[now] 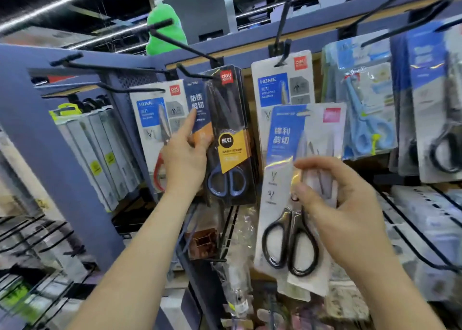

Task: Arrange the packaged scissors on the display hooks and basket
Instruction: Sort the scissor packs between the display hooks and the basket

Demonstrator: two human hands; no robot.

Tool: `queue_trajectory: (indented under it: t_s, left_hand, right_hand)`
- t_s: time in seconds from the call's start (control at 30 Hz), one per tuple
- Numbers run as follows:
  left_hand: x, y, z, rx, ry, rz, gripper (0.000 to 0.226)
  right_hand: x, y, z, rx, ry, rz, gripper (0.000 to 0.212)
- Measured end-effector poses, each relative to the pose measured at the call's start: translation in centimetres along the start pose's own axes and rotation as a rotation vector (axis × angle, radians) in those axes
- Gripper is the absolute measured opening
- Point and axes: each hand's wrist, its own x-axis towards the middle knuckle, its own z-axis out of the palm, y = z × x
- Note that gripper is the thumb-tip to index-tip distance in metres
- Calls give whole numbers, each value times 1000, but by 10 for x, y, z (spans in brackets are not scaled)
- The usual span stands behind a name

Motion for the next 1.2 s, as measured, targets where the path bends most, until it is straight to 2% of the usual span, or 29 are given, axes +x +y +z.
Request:
queue_trajectory:
  t_s: [0.07,0.13,0.2,0.27,0.3,0.4,0.47,0.5,0.6,0.67,0.8,0.87,0.93,1.03,1.2]
  left_hand:
    - [-1,1,1,81,18,21,56]
    - [-2,2,2,154,13,24,57]
    - [-5,3,1,231,20,53,56]
    - [-10,1,-1,291,56,148,53]
    - [-14,3,-3,316,77,208,49]
    - [-27,10,-7,349,156,381,33]
    - [-38,28,-10,221,154,392,23]
    - [-44,43,-10,63,74,320,21]
    - [-57,92,-9,-441,-309,-19,20]
    - [-61,109,-5,-521,-398,-53,20]
    - [-61,117,8,-449,-286,-45,10]
    - [-60,118,12,-474,-198,-67,8]
    - [-60,118,14,-510,-115,-69,9]
    - [-66,120,16,-554,-50,-61,9]
    - [-82,131,23,-610,-101,-39,5]
  right_hand:
    - [2,5,-6,97,-39,87,43]
    - [3,10,-11,152,-64,160,59]
    - [4,12,-13,220,-93,179,79]
    - [6,15,-15,308,-116,191,86]
    - [7,16,-17,339,-133,186,82]
    - [9,14,-20,445,-195,197,48]
    - [10,15,-21,489,-217,224,37]
    - [10,16,-23,491,-223,229,35]
    - [12,17,-26,440,-242,224,30]
    - [13,16,-28,424,-275,219,27]
    - [14,14,-39,440,-376,254,29]
    - [13,12,-51,423,-493,289,33]
    - [11,11,-68,287,-653,293,35]
    - [5,7,-89,150,-805,431,29]
    - [-10,6,-112,92,-622,425,16]
